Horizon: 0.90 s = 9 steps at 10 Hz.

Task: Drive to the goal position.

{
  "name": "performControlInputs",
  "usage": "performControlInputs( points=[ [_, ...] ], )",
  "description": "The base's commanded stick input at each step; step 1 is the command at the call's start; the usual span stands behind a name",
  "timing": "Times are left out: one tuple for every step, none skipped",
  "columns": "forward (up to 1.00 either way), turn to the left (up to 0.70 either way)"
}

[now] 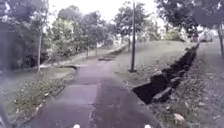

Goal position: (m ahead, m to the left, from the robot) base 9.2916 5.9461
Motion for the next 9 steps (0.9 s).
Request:
performControlInputs(
  points=[
    [0.7, 0.0],
    [0.7, 0.0],
    [0.7, 0.0],
    [0.7, 0.0],
    [0.7, 0.0],
    [0.7, 0.0],
    [0.7, 0.0],
    [0.7, 0.0],
    [0.7, 0.0]
  ],
)
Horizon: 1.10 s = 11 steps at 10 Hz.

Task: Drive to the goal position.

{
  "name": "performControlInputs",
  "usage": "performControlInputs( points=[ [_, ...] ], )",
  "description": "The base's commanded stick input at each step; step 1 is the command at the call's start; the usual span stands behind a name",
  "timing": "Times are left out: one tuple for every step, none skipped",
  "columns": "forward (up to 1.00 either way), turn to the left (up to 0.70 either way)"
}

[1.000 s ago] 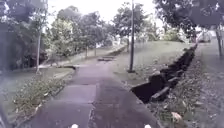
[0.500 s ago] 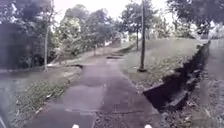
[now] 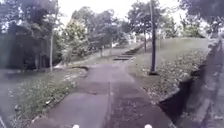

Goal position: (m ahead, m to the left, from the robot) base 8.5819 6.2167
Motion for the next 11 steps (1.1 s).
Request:
performControlInputs(
  points=[
    [0.7, 0.0],
    [0.7, 0.0],
    [0.7, 0.0],
    [0.7, 0.0],
    [0.7, 0.0],
    [0.7, 0.0],
    [0.7, 0.24],
    [0.7, 0.35],
    [0.7, 0.35],
    [0.7, 0.35],
    [0.7, 0.35]
  ],
)
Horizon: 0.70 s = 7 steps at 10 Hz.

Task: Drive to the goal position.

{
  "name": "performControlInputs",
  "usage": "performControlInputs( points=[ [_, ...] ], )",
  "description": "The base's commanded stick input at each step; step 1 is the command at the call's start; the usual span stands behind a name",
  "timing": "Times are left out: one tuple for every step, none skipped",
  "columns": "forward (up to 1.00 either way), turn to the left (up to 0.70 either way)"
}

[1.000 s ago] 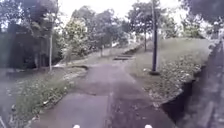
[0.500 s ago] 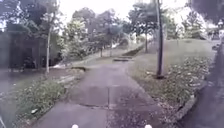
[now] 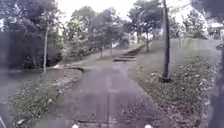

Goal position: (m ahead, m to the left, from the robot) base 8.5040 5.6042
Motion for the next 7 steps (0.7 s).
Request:
performControlInputs(
  points=[
    [0.7, 0.35],
    [0.7, 0.0],
    [0.7, 0.0],
    [0.7, 0.0],
    [0.7, 0.0],
    [0.7, 0.0],
    [0.7, 0.0]
  ],
)
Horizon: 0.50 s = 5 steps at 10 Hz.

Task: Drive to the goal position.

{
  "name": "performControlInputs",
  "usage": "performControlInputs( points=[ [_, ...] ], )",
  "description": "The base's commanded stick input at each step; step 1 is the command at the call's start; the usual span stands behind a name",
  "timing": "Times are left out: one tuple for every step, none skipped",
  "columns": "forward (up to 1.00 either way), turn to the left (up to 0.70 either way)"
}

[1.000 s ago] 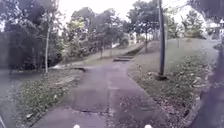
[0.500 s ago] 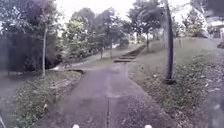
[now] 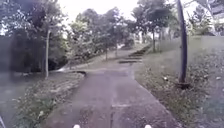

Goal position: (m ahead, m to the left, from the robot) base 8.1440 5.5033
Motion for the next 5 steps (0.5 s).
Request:
performControlInputs(
  points=[
    [0.7, 0.0],
    [0.7, 0.0],
    [0.7, 0.0],
    [0.7, 0.0],
    [0.7, 0.0]
  ],
)
